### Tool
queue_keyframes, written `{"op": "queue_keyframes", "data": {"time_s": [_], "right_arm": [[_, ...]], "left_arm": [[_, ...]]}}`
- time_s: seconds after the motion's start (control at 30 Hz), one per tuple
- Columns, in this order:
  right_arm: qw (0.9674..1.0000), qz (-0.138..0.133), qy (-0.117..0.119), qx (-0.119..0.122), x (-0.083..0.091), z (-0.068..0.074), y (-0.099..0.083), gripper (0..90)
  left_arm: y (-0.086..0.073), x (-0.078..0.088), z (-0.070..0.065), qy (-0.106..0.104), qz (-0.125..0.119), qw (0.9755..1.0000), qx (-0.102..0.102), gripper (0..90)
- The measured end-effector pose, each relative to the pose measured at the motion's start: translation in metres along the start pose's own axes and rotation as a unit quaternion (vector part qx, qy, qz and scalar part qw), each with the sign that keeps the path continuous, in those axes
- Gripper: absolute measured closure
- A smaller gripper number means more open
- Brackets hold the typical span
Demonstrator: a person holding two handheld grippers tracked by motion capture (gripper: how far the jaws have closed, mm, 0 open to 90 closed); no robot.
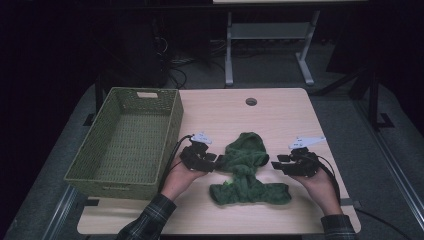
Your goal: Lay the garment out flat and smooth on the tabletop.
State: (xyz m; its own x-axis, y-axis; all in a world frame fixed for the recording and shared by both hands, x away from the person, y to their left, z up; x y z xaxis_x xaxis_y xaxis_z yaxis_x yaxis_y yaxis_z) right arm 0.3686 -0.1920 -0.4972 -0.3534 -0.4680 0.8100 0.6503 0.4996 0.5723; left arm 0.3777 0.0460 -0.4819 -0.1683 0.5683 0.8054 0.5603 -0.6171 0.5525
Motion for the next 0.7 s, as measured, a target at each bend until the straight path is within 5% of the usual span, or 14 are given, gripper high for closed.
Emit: {"op": "queue_keyframes", "data": {"time_s": [0.47,0.7], "right_arm": [[0.9992,-0.032,-0.012,-0.021,0.007,-0.023,0.033,60.6],[0.9991,-0.011,-0.003,-0.041,-0.01,-0.033,0.049,60.0]], "left_arm": [[0.051,-0.001,0.026,0.03,-0.011,0.9995,-0.009,54.0],[0.073,-0.017,0.044,0.033,-0.008,0.9994,-0.006,54.7]]}}
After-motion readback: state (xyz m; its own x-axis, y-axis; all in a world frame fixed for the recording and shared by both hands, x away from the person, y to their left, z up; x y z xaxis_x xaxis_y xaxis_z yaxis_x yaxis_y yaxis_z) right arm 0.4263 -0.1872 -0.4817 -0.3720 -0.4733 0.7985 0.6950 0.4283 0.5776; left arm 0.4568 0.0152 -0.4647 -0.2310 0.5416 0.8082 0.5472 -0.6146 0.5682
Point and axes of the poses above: each handheld gripper's, and its own axes: x roughly backward along the jaws, y roughly out of its top, z roughly to its left, the point moved 9 cm from there along -x, roughly forward along the jaws, and after that the axes turned 10 degrees about z, right-handed, at the moved point
